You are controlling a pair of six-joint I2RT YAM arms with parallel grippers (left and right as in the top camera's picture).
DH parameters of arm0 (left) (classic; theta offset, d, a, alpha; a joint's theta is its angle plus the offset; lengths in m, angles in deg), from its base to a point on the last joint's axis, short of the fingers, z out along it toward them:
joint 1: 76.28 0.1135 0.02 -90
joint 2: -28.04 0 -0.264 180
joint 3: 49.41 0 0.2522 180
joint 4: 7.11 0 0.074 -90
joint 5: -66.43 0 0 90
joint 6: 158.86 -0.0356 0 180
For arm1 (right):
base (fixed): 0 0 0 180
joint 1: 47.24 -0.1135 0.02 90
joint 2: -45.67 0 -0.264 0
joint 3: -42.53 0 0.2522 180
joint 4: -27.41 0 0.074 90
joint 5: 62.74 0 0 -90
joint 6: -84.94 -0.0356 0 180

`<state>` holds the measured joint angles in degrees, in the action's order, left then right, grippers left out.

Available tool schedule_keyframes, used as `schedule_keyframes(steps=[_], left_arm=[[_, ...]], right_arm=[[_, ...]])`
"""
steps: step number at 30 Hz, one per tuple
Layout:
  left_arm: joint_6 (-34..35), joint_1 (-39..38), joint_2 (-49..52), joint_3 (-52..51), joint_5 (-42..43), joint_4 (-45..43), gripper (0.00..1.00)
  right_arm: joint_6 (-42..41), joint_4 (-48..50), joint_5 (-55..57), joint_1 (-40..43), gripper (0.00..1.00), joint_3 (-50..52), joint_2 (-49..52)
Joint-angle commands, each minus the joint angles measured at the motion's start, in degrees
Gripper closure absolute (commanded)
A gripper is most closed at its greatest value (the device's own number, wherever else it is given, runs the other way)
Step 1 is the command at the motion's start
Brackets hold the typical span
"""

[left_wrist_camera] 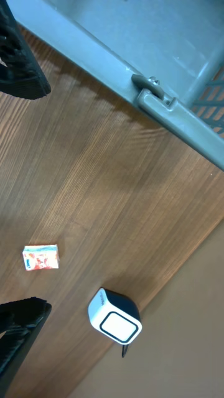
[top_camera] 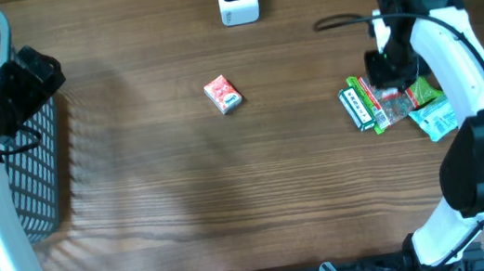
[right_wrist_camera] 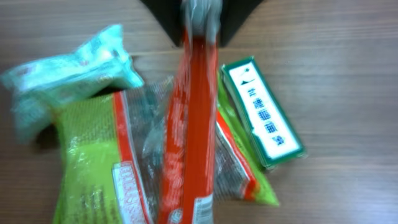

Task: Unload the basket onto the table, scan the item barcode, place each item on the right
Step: 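Move the stick right and set it down by the green box, then move the right gripper left and grasp the red-white box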

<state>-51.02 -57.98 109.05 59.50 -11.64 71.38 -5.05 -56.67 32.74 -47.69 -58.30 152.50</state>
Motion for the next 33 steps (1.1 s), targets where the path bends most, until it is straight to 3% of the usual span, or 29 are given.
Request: schedule_keyframes(steps=[1,2,4,6,9,13,15,18,21,23,27,31,33], left_arm=[[-0.9,-0.2,-0.1,0.5,0.7,-0.1,0.0],[-0.9,-0.2,-0.1,0.5,0.7,-0.1,0.0],[-0.9,-0.2,-0.1,0.5,0.7,-0.1,0.0],[-0.9,-0.2,-0.1,0.5,0.7,-0.1,0.0],[-0.9,-0.2,-0.1,0.5,0.7,-0.1,0.0],[-0.9,-0.2,-0.1,0.5,0.7,-0.1,0.0],[-0.9,-0.2,-0.1,0.5,0.7,-0.1,0.0],[-0.9,-0.2,-0.1,0.5,0.7,-0.1,0.0],[-0.9,-0.2,-0.1,0.5,0.7,-0.1,0.0],[-0.9,-0.2,-0.1,0.5,0.7,-0.1,0.0],[-0.9,-0.2,-0.1,0.5,0.7,-0.1,0.0],[-0.9,-0.2,-0.1,0.5,0.7,-0.1,0.0],[-0.9,-0.2,-0.1,0.5,0.7,-0.1,0.0]], right_arm=[[-1.5,2.7,-3.0,0.3,0.17,4.4,0.7],[-1.5,3.2,-3.0,0.3,0.09,4.4,0.7],[-1.5,3.1,-3.4,0.0,0.06,3.1,0.5],[-1.5,1.4,-5.0,-0.9,0.06,-0.2,0.5],[-1.5,-1.6,-12.3,-4.6,0.18,-8.0,0.5],[-1.7,1.2,-18.1,-12.3,0.22,-12.5,0.3],[-4.0,5.5,-20.1,-17.3,0.15,-12.4,0.3],[-7.7,13.1,-19.5,-24.2,0.16,-11.1,0.8],[-9.7,21.2,-11.9,-31.7,0.26,-9.2,1.5],[-12.3,24.6,-3.2,-36.0,0.28,-8.5,2.8],[-10.3,29.5,10.9,-41.9,0.4,-7.3,6.3],[-10.3,34.5,15.4,-44.4,0.48,-6.9,10.8],[-10.5,36.3,16.0,-44.9,0.61,-6.9,13.0]])
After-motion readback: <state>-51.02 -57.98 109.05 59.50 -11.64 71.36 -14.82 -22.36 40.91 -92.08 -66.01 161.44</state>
